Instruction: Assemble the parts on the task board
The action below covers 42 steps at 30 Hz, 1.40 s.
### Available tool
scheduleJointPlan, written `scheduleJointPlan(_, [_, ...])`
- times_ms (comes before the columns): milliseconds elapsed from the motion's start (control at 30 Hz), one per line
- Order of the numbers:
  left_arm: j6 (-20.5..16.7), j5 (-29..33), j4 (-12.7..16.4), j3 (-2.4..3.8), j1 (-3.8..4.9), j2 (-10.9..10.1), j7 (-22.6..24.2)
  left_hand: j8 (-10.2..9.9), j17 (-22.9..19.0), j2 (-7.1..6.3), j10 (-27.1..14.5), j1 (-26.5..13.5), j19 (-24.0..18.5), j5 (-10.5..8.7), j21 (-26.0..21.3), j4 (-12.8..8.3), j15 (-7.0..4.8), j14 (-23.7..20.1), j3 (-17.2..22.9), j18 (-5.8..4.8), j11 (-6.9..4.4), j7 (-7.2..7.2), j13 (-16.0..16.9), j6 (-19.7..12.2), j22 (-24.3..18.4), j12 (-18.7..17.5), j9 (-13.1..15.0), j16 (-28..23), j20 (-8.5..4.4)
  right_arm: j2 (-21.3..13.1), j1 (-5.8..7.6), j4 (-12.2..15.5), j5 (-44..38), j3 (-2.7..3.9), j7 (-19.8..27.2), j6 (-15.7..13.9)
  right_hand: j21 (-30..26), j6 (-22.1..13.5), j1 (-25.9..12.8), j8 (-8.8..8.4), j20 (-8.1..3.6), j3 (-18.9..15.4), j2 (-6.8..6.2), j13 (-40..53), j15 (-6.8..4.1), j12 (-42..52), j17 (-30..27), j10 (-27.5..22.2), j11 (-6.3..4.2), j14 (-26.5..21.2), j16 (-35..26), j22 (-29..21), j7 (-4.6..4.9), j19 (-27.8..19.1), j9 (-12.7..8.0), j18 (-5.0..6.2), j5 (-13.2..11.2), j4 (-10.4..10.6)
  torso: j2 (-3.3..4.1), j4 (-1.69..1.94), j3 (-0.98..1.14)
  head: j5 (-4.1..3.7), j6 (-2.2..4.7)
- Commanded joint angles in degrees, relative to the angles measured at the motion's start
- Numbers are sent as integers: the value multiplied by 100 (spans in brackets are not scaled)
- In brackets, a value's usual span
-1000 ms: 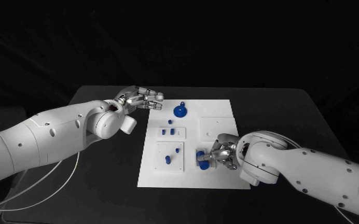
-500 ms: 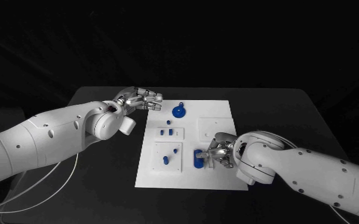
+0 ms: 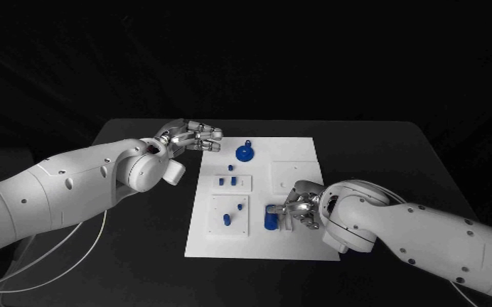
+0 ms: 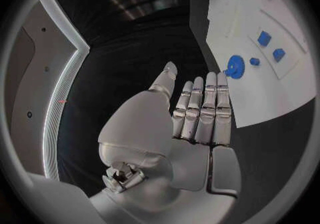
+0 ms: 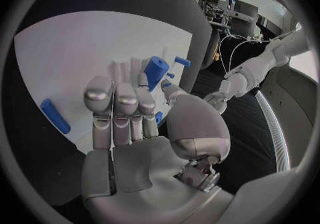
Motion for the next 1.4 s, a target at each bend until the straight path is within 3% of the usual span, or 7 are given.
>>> scheduleJointPlan(33, [87, 10, 8, 4, 1, 9, 24, -13, 6, 16, -39, -58, -19, 7, -15, 26, 6, -35, 3, -96, -1, 3, 9, 21, -8, 6, 2, -20, 1, -21, -6, 2, -33, 0, 100, -45, 26, 13, 50, 31, -40, -107, -111, 7, -30, -7, -9, -4, 22, 7, 25, -13, 27, 358, 15, -54, -45, 114, -2, 10, 2, 2, 4])
scheduleJointPlan(233, [86, 10, 10, 4, 1, -1, 22, -13, 6, 16, -39, -58, -19, 7, -15, 26, 6, -35, 3, -96, -1, 3, 9, 21, -8, 6, 2, -20, 1, -86, -6, 33, 24, 6, 358, -163, 67, 33, 123, 32, -43, -786, -90, 28, -36, 15, 2, 25, 19, 11, 52, -3, 23, 360, 60, -55, -124, 247, 5, 5, 6, 19, -6])
scheduleJointPlan(533, [77, 11, -9, 4, 1, 3, 29, -14, 6, 12, -44, -58, -21, 7, -19, 39, 8, -39, 1, -97, 0, 4, 8, 8, -9, 6, 2, -21, 4, -177, -7, 101, 252, 28, 764, -355, 171, 87, 279, 34, -61, -721, -314, 248, -52, 259, 22, 118, 3, 13, 134, 5, 1, 364, 212, -56, -295, 368, -2, 1, 4, 34, -10])
scheduleJointPlan(733, [69, 11, -12, 4, 1, -4, 35, -14, 6, 12, -44, -58, -21, 7, -19, 39, 8, -39, 1, -97, 0, 4, 8, 8, -9, 6, 2, -21, 4, -263, -7, 161, 232, 48, 776, 35, 201, 116, 656, 31, -58, -473, -414, 292, -51, 284, 11, 135, -2, 12, 147, 13, -7, 361, 259, -73, 78, -11, -2, -4, 6, 43, -24])
scheduleJointPlan(933, [78, 11, -11, 4, 1, -3, 35, -14, 6, 12, -44, -58, -21, 7, -19, 39, 8, -39, 1, -97, 0, 4, 8, 8, -9, 6, 2, -21, 4, -307, -11, 216, 205, 57, 721, 465, 178, 113, 1054, 28, -59, -353, -521, 289, -48, 255, -8, 121, -1, 6, 132, 9, -28, 353, 219, -94, 1249, -364, -1, -5, 2, 52, -27])
scheduleJointPlan(1133, [99, 13, -10, 3, 1, -7, 27, -14, 6, 10, -37, -65, -22, 6, -22, 52, 7, -42, -2, -98, -1, 4, 9, 9, -8, 6, 2, -20, 5, -326, -29, 255, 45, 59, 653, 673, 159, 152, 1081, 32, -58, -360, -632, 283, -48, 235, -19, 112, -3, 4, 119, 9, -34, 353, 216, -97, 1245, -396, -3, -1, -3, 46, -29])
scheduleJointPlan(1400, [113, 13, -10, 3, 1, -8, 21, -14, 6, 10, -37, -65, -22, 6, -22, 52, 7, -42, -2, -98, -1, 4, 9, 9, -8, 6, 2, -20, 5, -321, -61, 281, -1, 60, 564, 749, 177, 211, 1145, 41, -109, -481, -683, 357, -96, 281, 31, 149, -76, 7, 130, 65, -133, 359, 1285, -139, 1260, -270, -2, 3, -8, 40, -34])
